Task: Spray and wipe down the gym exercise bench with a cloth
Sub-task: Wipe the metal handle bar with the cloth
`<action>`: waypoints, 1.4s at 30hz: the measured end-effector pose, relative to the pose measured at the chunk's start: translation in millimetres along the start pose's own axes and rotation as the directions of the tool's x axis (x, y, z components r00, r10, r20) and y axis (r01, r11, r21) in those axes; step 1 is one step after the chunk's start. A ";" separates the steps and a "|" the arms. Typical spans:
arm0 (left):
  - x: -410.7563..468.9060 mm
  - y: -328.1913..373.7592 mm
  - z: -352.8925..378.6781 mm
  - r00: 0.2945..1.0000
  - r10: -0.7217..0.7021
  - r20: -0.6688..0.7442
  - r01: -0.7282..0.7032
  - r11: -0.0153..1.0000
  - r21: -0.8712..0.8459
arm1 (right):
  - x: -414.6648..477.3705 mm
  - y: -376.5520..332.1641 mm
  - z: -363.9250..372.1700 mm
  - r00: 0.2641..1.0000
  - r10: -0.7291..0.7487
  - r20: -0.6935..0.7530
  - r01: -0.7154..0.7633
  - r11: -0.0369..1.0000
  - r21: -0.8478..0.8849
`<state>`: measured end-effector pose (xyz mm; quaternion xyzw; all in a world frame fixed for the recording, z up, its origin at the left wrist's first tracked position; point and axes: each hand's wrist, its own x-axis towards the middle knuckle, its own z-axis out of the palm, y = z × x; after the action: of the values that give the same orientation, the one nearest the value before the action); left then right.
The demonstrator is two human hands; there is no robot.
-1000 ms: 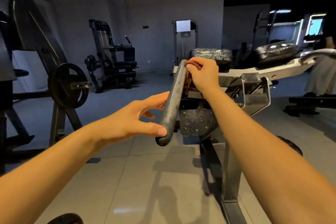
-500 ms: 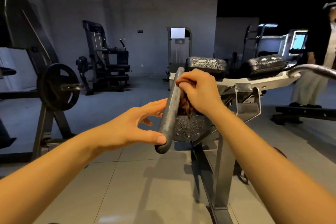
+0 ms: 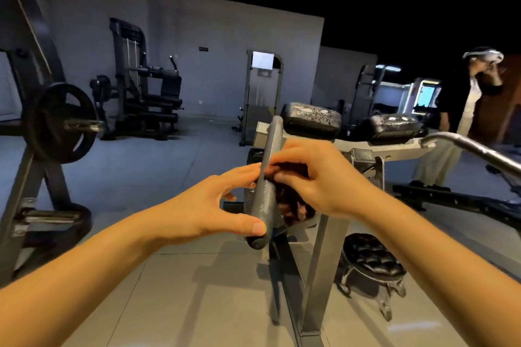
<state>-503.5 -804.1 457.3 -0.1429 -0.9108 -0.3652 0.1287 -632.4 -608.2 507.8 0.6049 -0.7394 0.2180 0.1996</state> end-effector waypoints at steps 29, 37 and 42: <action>-3.8 -20.2 4.3 0.999 0.019 -0.038 -0.019 1.000 -0.005 | 12.1 -11.0 15.5 0.978 0.160 -0.136 -0.164 0.986 -0.016; -1.9 -18.9 3.5 0.997 0.056 -0.043 -0.057 0.998 -0.007 | 13.9 -10.8 3.8 0.996 0.080 -0.051 -0.084 0.993 -0.086; -4.9 -12.4 4.8 0.999 0.009 -0.037 -0.011 0.999 -0.039 | 4.0 -13.6 19.0 0.972 0.159 -0.173 -0.157 0.987 0.023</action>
<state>-503.9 -810.1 444.5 -0.1432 -0.9002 -0.3850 0.1444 -620.4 -624.5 495.5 0.5238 -0.7639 0.2885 0.2426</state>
